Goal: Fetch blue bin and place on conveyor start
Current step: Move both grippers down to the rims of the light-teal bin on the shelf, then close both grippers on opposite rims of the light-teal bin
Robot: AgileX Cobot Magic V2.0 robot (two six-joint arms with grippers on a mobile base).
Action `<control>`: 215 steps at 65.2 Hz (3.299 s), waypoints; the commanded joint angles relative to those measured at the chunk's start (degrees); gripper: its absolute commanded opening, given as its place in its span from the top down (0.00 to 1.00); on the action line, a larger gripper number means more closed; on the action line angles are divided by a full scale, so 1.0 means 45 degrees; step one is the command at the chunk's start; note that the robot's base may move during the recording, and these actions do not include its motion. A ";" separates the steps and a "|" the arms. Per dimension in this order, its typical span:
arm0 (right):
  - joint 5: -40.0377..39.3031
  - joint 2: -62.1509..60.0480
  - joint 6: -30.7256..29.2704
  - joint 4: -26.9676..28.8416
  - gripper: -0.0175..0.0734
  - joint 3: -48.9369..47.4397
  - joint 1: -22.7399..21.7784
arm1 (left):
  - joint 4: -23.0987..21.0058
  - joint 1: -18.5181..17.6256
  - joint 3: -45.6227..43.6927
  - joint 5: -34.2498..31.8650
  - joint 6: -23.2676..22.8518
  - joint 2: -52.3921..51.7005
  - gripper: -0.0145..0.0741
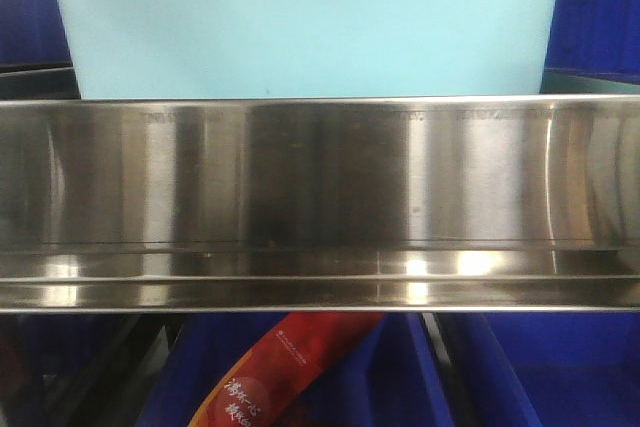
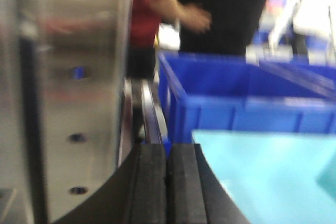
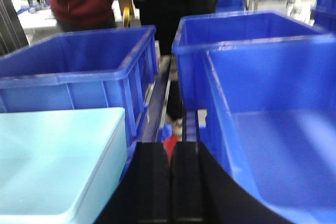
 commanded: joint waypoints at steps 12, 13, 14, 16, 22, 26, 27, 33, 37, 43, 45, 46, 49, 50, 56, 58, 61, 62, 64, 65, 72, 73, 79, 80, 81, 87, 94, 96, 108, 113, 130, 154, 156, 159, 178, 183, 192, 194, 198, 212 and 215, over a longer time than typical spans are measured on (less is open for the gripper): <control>0.0191 0.2499 -0.0539 0.0303 0.99 -0.1649 0.2175 | -0.0262 -0.1744 -0.2271 0.1711 0.0189 0.2350 0.96; 0.0191 0.2599 -0.0547 0.0303 0.99 -0.1716 0.2369 | -0.0262 -0.1996 -0.2360 0.1711 0.0189 0.2483 0.96; 0.0162 0.2702 -0.0547 0.0303 0.99 -0.1782 0.2562 | -0.0262 -0.2162 -0.2410 0.1711 0.0166 0.2567 0.96; 0.0162 0.2917 -0.0547 0.0303 0.99 -0.1911 0.2935 | -0.0262 -0.2487 -0.2501 0.1652 0.0141 0.2735 0.96; 0.0115 0.3652 -0.0478 0.0303 0.99 -0.2344 0.3935 | 0.0108 -0.3376 -0.2838 0.1535 -0.0414 0.3417 0.96; 0.0104 0.4188 -0.0026 0.0303 0.98 -0.2656 0.4210 | 0.0765 -0.3754 -0.3098 0.1535 -0.1310 0.3888 0.96; 0.0104 0.4323 0.0167 0.0303 0.98 -0.2790 0.4289 | 0.1038 -0.3821 -0.3219 0.1535 -0.1651 0.4081 0.96; 0.0480 0.5317 0.0746 0.0085 0.96 -0.3501 0.4313 | 0.2520 -0.4241 -0.3923 0.1694 -0.3481 0.5127 0.96; 0.1077 0.5981 0.1466 -0.0691 0.96 -0.4062 0.4313 | 0.3842 -0.4488 -0.4634 0.2357 -0.4943 0.5936 0.96; 0.2154 0.6994 0.3516 -0.2658 0.96 -0.5032 0.4638 | 0.5372 -0.5064 -0.6205 0.4441 -0.6266 0.7369 0.96; 0.2497 0.7265 0.4224 -0.3414 0.96 -0.5386 0.4828 | 0.5780 -0.5190 -0.6643 0.4990 -0.6644 0.7852 0.96; 0.2758 0.7464 0.4744 -0.3947 0.96 -0.5521 0.4948 | 0.6011 -0.5247 -0.6955 0.5242 -0.6907 0.8041 0.96; 0.3461 0.7885 0.5644 -0.4910 0.96 -0.6003 0.5142 | 0.6295 -0.5339 -0.7618 0.5582 -0.7344 0.8649 0.96; 0.3677 0.8040 0.6004 -0.5289 0.96 -0.6146 0.5197 | 0.6292 -0.5339 -0.7800 0.5663 -0.7408 0.8812 0.96; 0.5037 0.9208 0.6541 -0.5608 0.96 -0.7226 0.5292 | 0.6217 -0.5339 -0.8895 0.6600 -0.7612 0.9937 0.96; 0.5484 0.9540 0.6541 -0.5495 0.96 -0.7541 0.5292 | 0.6154 -0.5339 -0.9345 0.7031 -0.7612 1.0276 0.96; 0.5970 1.0096 0.6541 -0.5344 0.96 -0.8057 0.5292 | 0.6157 -0.5339 -0.9888 0.7703 -0.7612 1.0762 0.96; 0.6029 1.0243 0.6541 -0.5344 0.96 -0.8129 0.5292 | 0.6157 -0.5339 -1.0070 0.8028 -0.7612 1.0917 0.96; 0.6308 1.0587 0.6541 -0.5317 0.96 -0.8481 0.5292 | 0.6157 -0.5339 -1.0513 0.8470 -0.7612 1.1292 0.96; 0.6457 1.0773 0.6541 -0.5317 0.96 -0.8690 0.5292 | 0.6157 -0.5339 -1.0756 0.8618 -0.7612 1.1492 0.96; 0.6993 1.1538 0.6541 -0.5193 0.96 -0.9616 0.5292 | 0.6157 -0.5339 -1.1878 0.9597 -0.7612 1.2340 0.96; 0.7018 1.1617 0.6541 -0.5193 0.96 -0.9691 0.5292 | 0.6157 -0.5339 -1.1979 0.9695 -0.7612 1.2426 0.96; 0.7104 1.2001 0.6541 -0.5193 0.96 -0.9925 0.5292 | 0.6063 -0.5190 -1.2329 1.0079 -0.7612 1.2750 0.95; 0.7104 1.2001 0.6541 -0.5193 0.96 -0.9925 0.5292 | 0.6032 -0.5165 -1.2329 1.0137 -0.7612 1.2799 0.94; 0.7125 1.2042 0.6541 -0.5193 0.96 -0.9925 0.5292 | 0.5981 -0.5129 -1.2329 1.0168 -0.7612 1.2802 0.92; 0.7179 1.2070 0.6541 -0.5193 0.91 -0.9925 0.5292 | 0.5700 -0.4769 -1.2356 1.0238 -0.7612 1.2852 0.78; 0.7156 1.2070 0.6517 -0.5193 0.70 -0.9925 0.5292 | 0.5699 -0.4449 -1.2356 1.0238 -0.7612 1.2852 0.57; 0.7131 1.2100 0.6517 -0.5193 0.64 -0.9925 0.5292 | 0.5615 -0.4397 -1.2333 1.0238 -0.7532 1.2852 0.52; 0.7180 1.2611 0.6517 -0.4731 0.55 -0.9925 0.4794 | 0.5397 -0.4346 -1.2057 0.9834 -0.7263 1.3065 0.46; 0.7152 1.2903 0.6096 -0.4204 0.55 -0.9925 0.4447 | 0.5397 -0.4273 -1.2032 0.9744 -0.7241 1.3206 0.48; 0.7039 1.3449 0.5836 -0.4137 0.55 -0.9925 0.4294 | 0.5155 -0.3985 -1.1680 0.9169 -0.7172 1.3524 0.50; 0.6881 1.3927 0.5836 -0.4199 0.55 -0.9925 0.4271 | 0.5002 -0.3835 -1.0112 0.7979 -0.7172 1.3524 0.51; 0.6881 1.3927 0.5836 -0.4199 0.55 -0.9925 0.4271 | 0.5002 -0.3835 -1.0112 0.7979 -0.7172 1.3524 0.51; 0.6881 1.3927 0.5836 -0.4199 0.55 -0.9925 0.4271 | 0.5002 -0.3847 -1.0112 0.7949 -0.7172 1.3524 0.51; 0.7034 1.3846 0.5811 -0.4199 0.55 -0.9946 0.4334 | 0.4978 -0.3847 -1.0112 0.7921 -0.7172 1.3524 0.51; 0.7219 1.3846 0.5636 -0.4199 0.55 -0.9946 0.4334 | 0.4978 -0.3847 -1.0112 0.7921 -0.7172 1.3524 0.51; 0.7424 1.3846 0.5635 -0.4199 0.55 -1.0006 0.4334 | 0.4978 -0.3847 -1.0112 0.7921 -0.7172 1.3524 0.51; 0.7489 1.3846 0.5635 -0.4199 0.55 -1.0061 0.4345 | 0.4978 -0.3847 -1.0112 0.7921 -0.7172 1.3524 0.51; 0.7537 1.3846 0.5635 -0.4199 0.55 -1.0223 0.4364 | 0.4978 -0.3847 -1.0112 0.7921 -0.7172 1.3524 0.51; 0.7359 1.3871 0.5635 -0.4227 0.55 -1.0414 0.4424 | 0.4978 -0.3847 -1.0112 0.7921 -0.7172 1.3524 0.51; 0.7422 1.3871 0.5635 -0.4227 0.55 -1.0414 0.4424 | 0.4978 -0.3847 -1.0112 0.7921 -0.7172 1.3524 0.51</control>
